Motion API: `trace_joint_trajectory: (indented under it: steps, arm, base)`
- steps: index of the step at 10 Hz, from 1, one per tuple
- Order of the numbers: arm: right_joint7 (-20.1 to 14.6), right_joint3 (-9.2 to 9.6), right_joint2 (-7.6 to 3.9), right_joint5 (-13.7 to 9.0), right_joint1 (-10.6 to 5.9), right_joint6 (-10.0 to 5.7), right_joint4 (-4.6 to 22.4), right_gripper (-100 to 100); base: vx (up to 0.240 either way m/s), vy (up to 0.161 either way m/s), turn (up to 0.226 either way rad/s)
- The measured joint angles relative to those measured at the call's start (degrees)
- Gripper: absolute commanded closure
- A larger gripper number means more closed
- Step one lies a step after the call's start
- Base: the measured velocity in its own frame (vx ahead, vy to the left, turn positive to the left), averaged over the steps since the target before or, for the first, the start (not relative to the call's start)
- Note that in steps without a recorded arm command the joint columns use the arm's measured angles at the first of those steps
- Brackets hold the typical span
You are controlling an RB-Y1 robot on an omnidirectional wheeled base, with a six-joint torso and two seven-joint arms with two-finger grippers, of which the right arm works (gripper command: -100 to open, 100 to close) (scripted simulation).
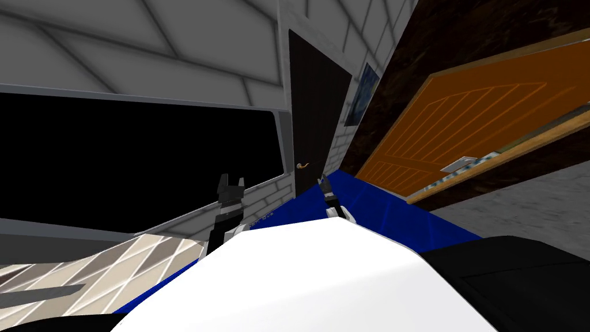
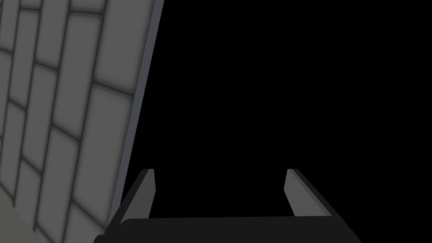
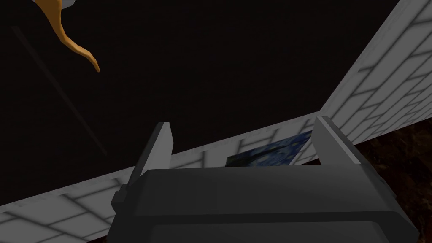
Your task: Pull the door open
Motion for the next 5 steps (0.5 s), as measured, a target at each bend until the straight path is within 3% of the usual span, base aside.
trace_joint_trajectory:
  steps: [5]
  arm:
    - [-0.8,1.02,-2.16,0.0,-2.94,-1.09,7.5,-100]
  base:
    - [0.054,-0.034,0.108]
